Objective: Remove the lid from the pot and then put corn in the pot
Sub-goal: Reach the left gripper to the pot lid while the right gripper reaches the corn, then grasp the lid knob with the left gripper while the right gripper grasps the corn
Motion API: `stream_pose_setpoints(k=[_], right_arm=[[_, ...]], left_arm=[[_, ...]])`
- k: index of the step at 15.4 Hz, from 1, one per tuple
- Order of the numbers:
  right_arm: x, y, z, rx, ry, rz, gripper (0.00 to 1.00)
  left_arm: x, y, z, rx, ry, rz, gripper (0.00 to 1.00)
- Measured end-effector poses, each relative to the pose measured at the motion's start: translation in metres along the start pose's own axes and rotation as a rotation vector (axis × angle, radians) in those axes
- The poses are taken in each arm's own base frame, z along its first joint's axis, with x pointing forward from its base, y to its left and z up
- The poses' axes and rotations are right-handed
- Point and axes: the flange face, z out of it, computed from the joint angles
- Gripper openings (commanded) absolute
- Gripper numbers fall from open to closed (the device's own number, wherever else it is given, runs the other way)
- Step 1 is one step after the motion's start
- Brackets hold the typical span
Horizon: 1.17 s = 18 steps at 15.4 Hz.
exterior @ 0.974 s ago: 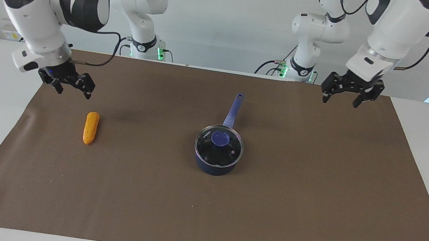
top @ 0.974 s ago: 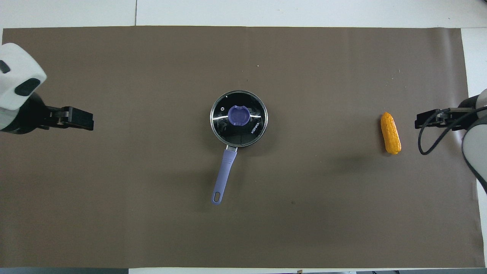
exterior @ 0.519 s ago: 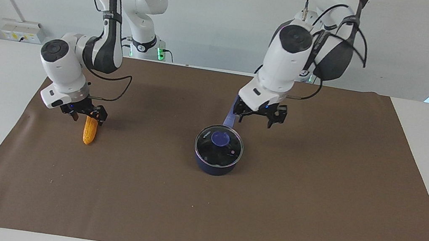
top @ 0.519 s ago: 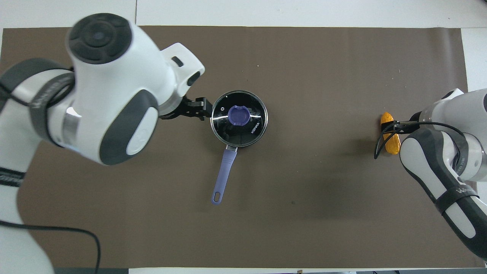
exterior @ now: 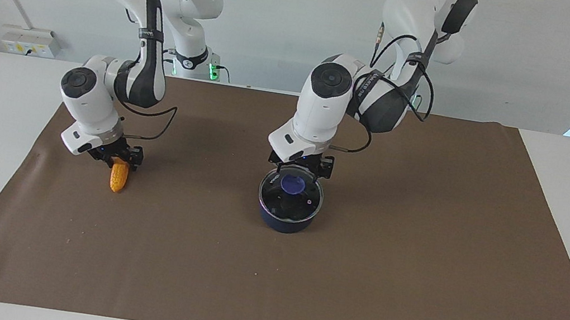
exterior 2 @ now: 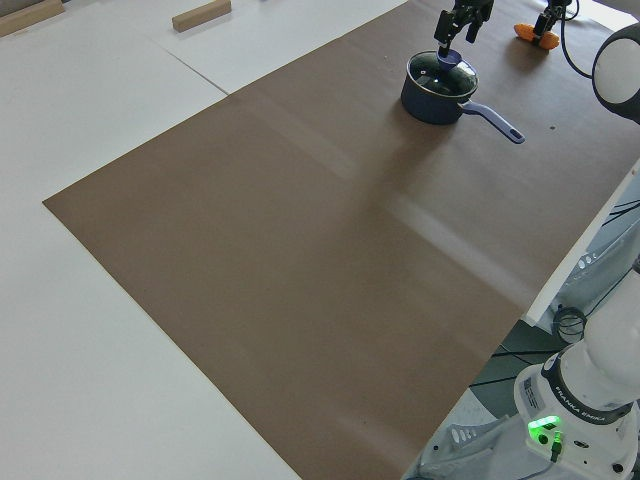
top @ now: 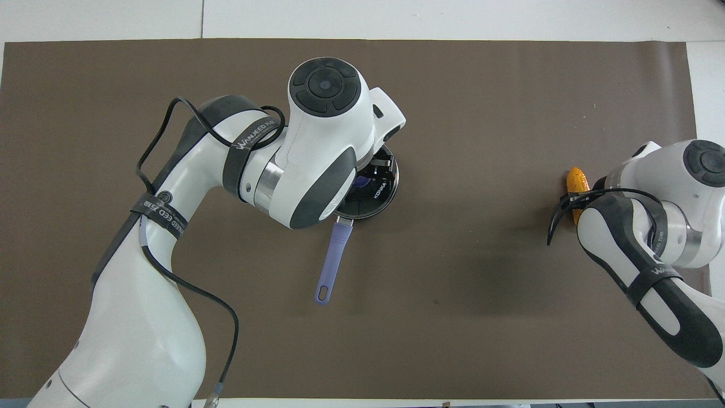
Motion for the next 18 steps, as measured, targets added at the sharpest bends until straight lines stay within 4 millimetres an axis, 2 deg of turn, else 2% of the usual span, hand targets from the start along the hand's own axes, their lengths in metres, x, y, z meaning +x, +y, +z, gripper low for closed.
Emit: stream_pose_setpoints(k=[2,4,6,11,13,18], right_arm=[[0.0,-0.001,-0.001,0.002,-0.019,-0.003,0.0],[0.004,-0.002,-0.011,0.005,-0.046,-0.007,0.0],[0.013,-0.006,-0.032,0.008,-0.071,-0.017,0.0],[0.036,-0.033,-0.103,0.018,-0.089,-0.068,0.0],[0.04,-0.041,-0.122,0.021,-0.089,-0.08,0.0],[0.042,-0.044,-0.128,0.037,-0.089,-0.077,0.0]], left_arm=[[0.002,0.002,0.006,-0.001,0.001,0.002,1.0],[0.004,0.002,0.012,-0.002,0.001,0.001,1.0],[0.006,0.002,0.014,-0.004,0.008,-0.001,1.0],[0.008,0.001,0.017,0.001,0.018,0.001,1.0],[0.009,0.001,0.02,0.007,0.022,0.002,1.0],[0.011,0.001,0.025,0.007,0.025,0.003,1.0]])
